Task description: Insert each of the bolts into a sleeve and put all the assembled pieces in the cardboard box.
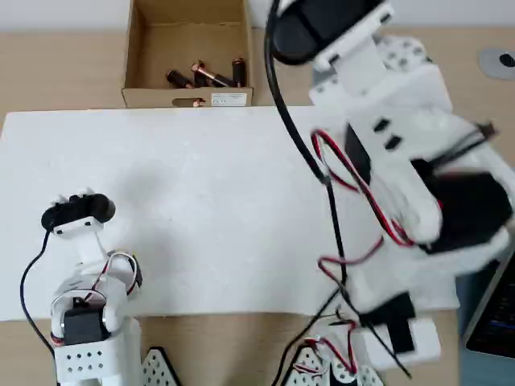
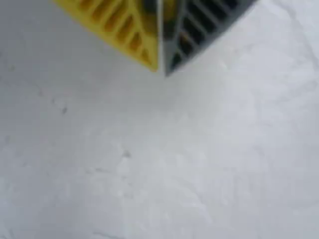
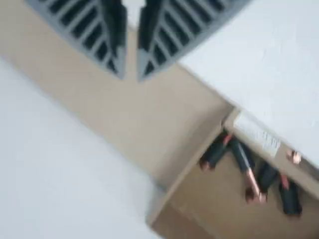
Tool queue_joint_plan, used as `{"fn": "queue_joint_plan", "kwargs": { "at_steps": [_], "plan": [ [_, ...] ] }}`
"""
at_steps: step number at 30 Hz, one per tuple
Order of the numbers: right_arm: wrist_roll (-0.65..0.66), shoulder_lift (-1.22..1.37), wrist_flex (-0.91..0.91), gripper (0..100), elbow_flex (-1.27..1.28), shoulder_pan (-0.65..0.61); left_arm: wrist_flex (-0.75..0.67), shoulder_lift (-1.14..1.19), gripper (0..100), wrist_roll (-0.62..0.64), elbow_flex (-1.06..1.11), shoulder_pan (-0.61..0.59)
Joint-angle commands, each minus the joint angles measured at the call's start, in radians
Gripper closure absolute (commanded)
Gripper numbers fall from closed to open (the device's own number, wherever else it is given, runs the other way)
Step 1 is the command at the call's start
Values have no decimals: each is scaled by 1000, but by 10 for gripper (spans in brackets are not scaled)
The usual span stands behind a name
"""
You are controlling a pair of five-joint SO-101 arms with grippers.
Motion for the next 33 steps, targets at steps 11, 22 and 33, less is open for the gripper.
{"fn": "queue_joint_plan", "kwargs": {
  "at_steps": [11, 22, 33],
  "plan": [
    [-210, -295, -69, 989, 539, 68, -6, -8, 997, -5, -5, 8],
    [-273, -542, -516, 989, 1314, 145, -6, -8, 997, -5, -5, 8],
    [-265, -880, -922, 989, 2069, 140, -6, -8, 997, -5, -5, 8]
  ]
}}
